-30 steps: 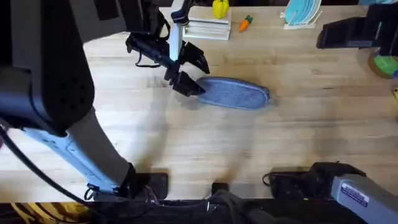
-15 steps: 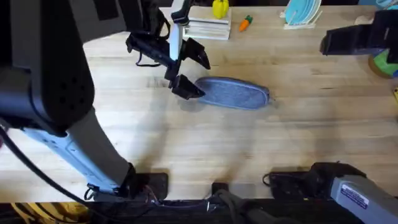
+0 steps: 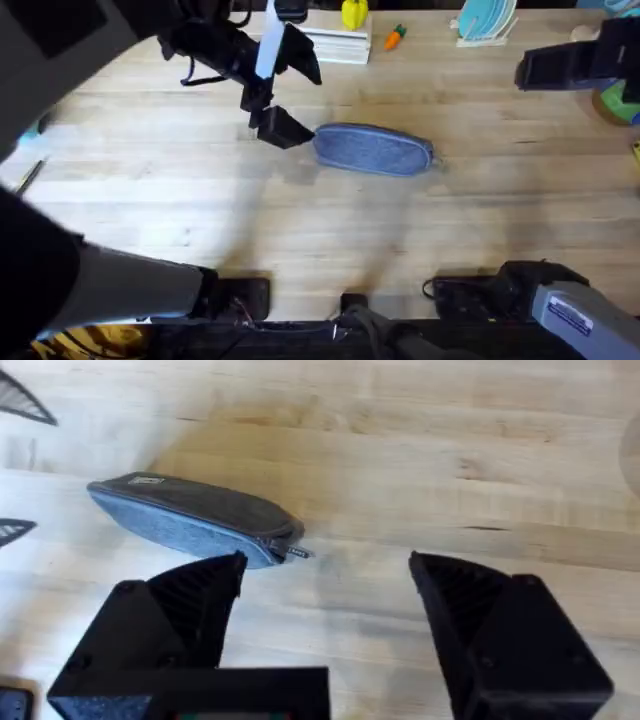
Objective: Unzip the bag, pick up the pens from the table one at a time and place them inside, then zip the bag closed.
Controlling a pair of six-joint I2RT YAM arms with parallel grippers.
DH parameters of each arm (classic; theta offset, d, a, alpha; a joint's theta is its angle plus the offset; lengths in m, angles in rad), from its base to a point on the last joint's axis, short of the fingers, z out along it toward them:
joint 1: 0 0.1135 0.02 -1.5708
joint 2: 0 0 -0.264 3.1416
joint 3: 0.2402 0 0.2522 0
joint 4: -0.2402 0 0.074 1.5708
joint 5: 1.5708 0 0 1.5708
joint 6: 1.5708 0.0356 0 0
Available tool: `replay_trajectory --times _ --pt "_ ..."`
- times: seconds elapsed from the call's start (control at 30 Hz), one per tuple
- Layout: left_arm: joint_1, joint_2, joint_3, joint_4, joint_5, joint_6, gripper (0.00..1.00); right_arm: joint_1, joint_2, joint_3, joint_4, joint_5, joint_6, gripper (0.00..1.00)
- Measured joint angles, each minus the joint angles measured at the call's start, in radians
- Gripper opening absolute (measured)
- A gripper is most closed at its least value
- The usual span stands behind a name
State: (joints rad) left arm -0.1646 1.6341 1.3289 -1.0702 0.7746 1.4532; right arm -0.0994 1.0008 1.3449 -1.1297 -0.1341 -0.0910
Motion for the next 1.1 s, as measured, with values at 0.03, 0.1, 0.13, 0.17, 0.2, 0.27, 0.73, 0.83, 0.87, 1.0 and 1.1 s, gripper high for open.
replay_trajectory --times 0.03,0.1,0.13,0.17,0.2,0.27,0.73,0.83,0.87,1.0,1.1 --pt "0.000 -0.031 0.000 -0.003 -0.014 -0.021 0.995 0.000 0.000 0.000 0.000 0.000 -0.001 0.998" --pt "0.001 -0.104 0.000 -0.015 -0.046 -0.079 0.995 0.000 -0.004 0.000 0.000 0.000 -0.012 0.998" --pt "0.001 -0.135 0.000 -0.018 -0.061 -0.109 0.995 0.000 -0.008 0.000 0.000 0.000 -0.018 0.997" --pt "0.001 -0.165 0.000 -0.020 -0.075 -0.142 0.995 0.000 -0.014 0.000 0.000 0.000 -0.023 0.997" --pt "0.001 -0.200 0.000 -0.021 -0.094 -0.183 0.995 0.000 -0.023 0.000 0.000 0.000 -0.031 0.997" --pt "0.001 -0.259 0.000 -0.023 -0.126 -0.264 0.995 0.000 -0.042 0.000 0.000 0.000 -0.043 0.997" --pt "0.001 -0.649 0.000 -0.046 -0.359 -0.878 0.994 0.000 -0.127 0.000 0.000 0.000 -0.065 0.998" --pt "0.001 -0.718 0.000 -0.051 -0.395 -0.976 0.993 0.000 -0.127 0.000 -0.006 0.000 -0.067 0.998" --pt "0.001 -0.737 0.000 -0.052 -0.406 -1.003 0.994 0.000 -0.127 0.000 -0.008 0.000 -0.067 0.998" --pt "0.001 -0.805 0.000 -0.053 -0.443 -1.095 0.993 0.000 -0.127 0.000 -0.010 0.000 -0.067 0.997" --pt "0.001 -0.834 0.000 -0.057 -0.457 -1.128 0.993 0.000 -0.128 0.000 -0.010 0.000 -0.068 0.997"
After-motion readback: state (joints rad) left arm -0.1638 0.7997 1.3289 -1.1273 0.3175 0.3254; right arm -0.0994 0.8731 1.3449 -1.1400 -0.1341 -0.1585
